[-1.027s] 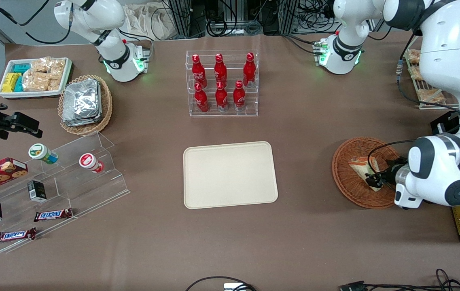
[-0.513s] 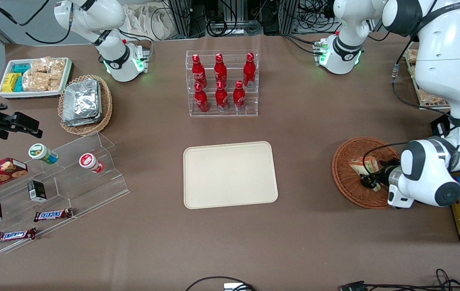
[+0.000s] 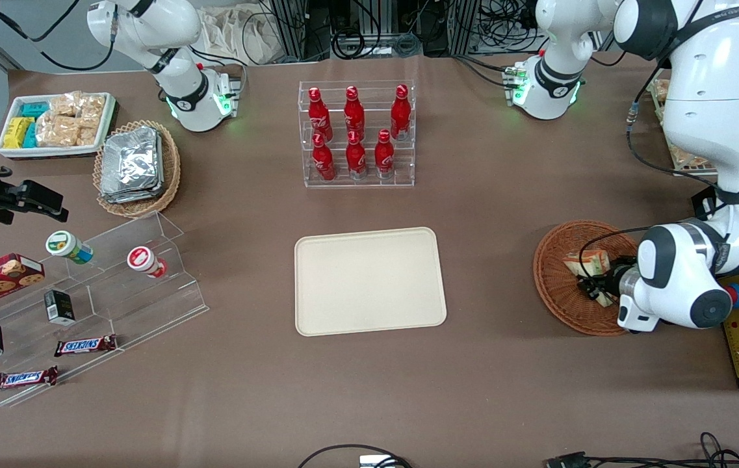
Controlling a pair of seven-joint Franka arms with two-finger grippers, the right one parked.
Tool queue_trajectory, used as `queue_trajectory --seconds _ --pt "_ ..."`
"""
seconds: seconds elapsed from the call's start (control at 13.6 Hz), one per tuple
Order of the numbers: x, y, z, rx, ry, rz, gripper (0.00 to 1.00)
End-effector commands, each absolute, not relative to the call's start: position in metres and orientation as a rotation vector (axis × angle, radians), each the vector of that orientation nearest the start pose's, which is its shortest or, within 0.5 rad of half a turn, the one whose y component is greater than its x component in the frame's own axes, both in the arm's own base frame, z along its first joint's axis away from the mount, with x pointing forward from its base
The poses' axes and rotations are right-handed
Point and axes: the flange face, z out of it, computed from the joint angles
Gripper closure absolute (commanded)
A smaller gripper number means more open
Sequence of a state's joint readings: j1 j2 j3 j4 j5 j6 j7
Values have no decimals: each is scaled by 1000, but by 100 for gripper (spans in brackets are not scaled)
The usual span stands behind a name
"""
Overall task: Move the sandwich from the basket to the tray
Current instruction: 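Lift the sandwich out of the basket with the left gripper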
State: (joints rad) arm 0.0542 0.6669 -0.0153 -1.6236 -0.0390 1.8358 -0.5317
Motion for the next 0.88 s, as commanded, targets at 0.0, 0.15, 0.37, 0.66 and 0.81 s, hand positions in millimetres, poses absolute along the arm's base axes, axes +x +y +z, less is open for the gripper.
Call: queue_trajectory --seconds 0.0,0.15,0.37,0.66,0.81 --pt "634 20 243 -2908 -825 670 66" --pt "632 14 274 -2947 -768 677 69" --pt "628 -14 332 -2995 -703 631 69" --pt "620 -87 393 -3089 -464 595 69" --pt "616 -124 405 -3119 -358 601 69"
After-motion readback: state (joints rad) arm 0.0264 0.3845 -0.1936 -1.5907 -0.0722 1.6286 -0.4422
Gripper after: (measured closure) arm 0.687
